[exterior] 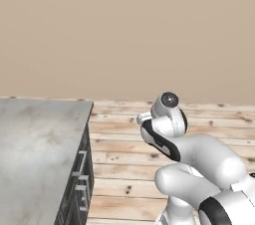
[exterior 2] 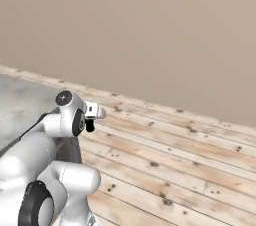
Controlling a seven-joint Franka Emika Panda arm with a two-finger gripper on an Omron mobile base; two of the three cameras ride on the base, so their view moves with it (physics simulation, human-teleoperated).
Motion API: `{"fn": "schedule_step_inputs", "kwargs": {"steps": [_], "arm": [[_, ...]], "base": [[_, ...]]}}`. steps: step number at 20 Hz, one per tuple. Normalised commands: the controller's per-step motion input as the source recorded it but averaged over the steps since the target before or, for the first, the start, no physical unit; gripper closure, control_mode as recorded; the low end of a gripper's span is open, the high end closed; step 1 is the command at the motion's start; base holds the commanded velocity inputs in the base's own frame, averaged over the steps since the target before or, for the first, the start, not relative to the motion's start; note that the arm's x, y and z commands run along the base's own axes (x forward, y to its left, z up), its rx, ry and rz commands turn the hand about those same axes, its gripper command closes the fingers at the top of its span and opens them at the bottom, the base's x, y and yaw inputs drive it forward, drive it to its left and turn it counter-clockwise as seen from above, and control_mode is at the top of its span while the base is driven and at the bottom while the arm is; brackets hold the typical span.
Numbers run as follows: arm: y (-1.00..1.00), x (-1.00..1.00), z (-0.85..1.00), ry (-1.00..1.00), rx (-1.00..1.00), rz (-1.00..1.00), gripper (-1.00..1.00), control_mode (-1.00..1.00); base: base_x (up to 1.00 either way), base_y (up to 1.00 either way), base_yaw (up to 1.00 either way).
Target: Place the large bottle from the dining counter next to the other large bottle outside the sink, and place the small bottle from the dining counter next to the other small bottle inside the sink.
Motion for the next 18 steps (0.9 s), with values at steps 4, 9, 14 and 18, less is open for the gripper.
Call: {"fn": "schedule_step_inputs", "kwargs": {"steps": [4, 9, 14, 18], "arm": [[0.0, 0.0, 0.0, 0.0, 0.0, 0.0, 1.0, 1.0], [0.0, 0.0, 0.0, 0.0, 0.0, 0.0, 1.0, 1.0], [0.0, 0.0, 0.0, 0.0, 0.0, 0.0, 1.0, 1.0], [0.0, 0.0, 0.0, 0.0, 0.0, 0.0, 1.0, 1.0]], "base": [[-0.08, 0.0, -0.51], [-0.23, -0.07, -0.36], [-0.3, -0.16, -0.24], [-0.26, -0.25, -0.22]]}}
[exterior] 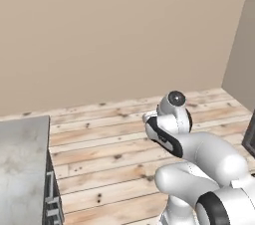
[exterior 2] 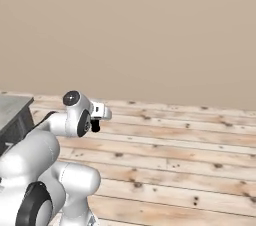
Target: Place the large bottle from the dining counter next to the other large bottle outside the sink, and place the small bottle from the dining counter next to the other small bottle inside the sink.
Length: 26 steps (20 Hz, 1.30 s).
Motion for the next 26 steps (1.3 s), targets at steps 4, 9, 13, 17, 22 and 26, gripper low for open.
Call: {"fn": "schedule_step_inputs", "kwargs": {"steps": [4, 9, 13, 17, 22, 26], "arm": [[0.0, 0.0, 0.0, 0.0, 0.0, 0.0, 1.0, 1.0], [0.0, 0.0, 0.0, 0.0, 0.0, 0.0, 1.0, 1.0], [0.0, 0.0, 0.0, 0.0, 0.0, 0.0, 1.0, 1.0], [0.0, 0.0, 0.0, 0.0, 0.0, 0.0, 1.0, 1.0], [0.0, 0.0, 0.0, 0.0, 0.0, 0.0, 1.0, 1.0], [0.0, 0.0, 0.0, 0.0, 0.0, 0.0, 1.0, 1.0]], "base": [[-0.28, -0.39, -0.27], [-0.11, -0.37, -0.41], [-0.01, -0.36, -0.49], [0.0, -0.41, -0.48], [0.06, -0.52, -0.4], [0.07, -0.62, -0.38]]}}
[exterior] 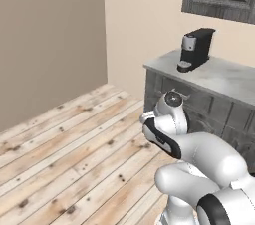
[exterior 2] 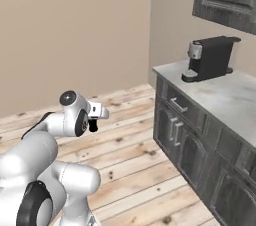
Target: Place the large bottle from the dining counter next to the other large bottle outside the sink, and place the small bottle from the dining counter next to the other small bottle inside the sink.
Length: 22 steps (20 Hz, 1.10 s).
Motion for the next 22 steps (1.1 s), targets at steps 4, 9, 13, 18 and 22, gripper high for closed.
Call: {"fn": "schedule_step_inputs", "kwargs": {"steps": [4, 9, 13, 18, 22], "arm": [[0.0, 0.0, 0.0, 0.0, 0.0, 0.0, 1.0, 1.0], [0.0, 0.0, 0.0, 0.0, 0.0, 0.0, 1.0, 1.0], [0.0, 0.0, 0.0, 0.0, 0.0, 0.0, 1.0, 1.0], [0.0, 0.0, 0.0, 0.0, 0.0, 0.0, 1.0, 1.0], [0.0, 0.0, 0.0, 0.0, 0.0, 0.0, 1.0, 1.0]], "base": [[0.14, -0.65, -0.36], [0.0, -0.64, -0.37], [0.0, -0.63, -0.4], [0.0, -0.58, -0.37], [0.18, -0.49, -0.35]]}}
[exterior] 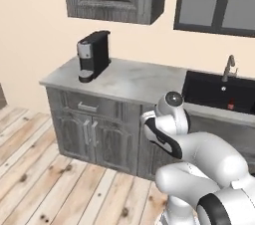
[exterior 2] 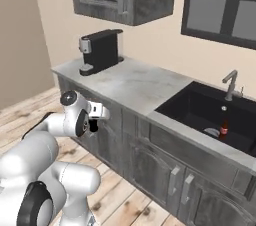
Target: Place the large bottle from the dining counter next to the other large bottle outside the sink, and place the small bottle from the dining counter next to the other small bottle inside the sink.
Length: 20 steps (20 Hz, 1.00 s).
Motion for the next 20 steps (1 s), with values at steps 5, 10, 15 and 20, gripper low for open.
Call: {"fn": "schedule_step_inputs", "kwargs": {"steps": [5, 10, 15, 20], "arm": [[0.0, 0.0, 0.0, 0.0, 0.0, 0.0, 1.0, 1.0], [0.0, 0.0, 0.0, 0.0, 0.0, 0.0, 1.0, 1.0], [0.0, 0.0, 0.0, 0.0, 0.0, 0.0, 1.0, 1.0], [0.0, 0.0, 0.0, 0.0, 0.0, 0.0, 1.0, 1.0]], "base": [[0.32, -0.37, -0.32], [0.26, -0.22, -0.36], [0.12, -0.21, -0.41], [0.32, -0.06, -0.34]]}}
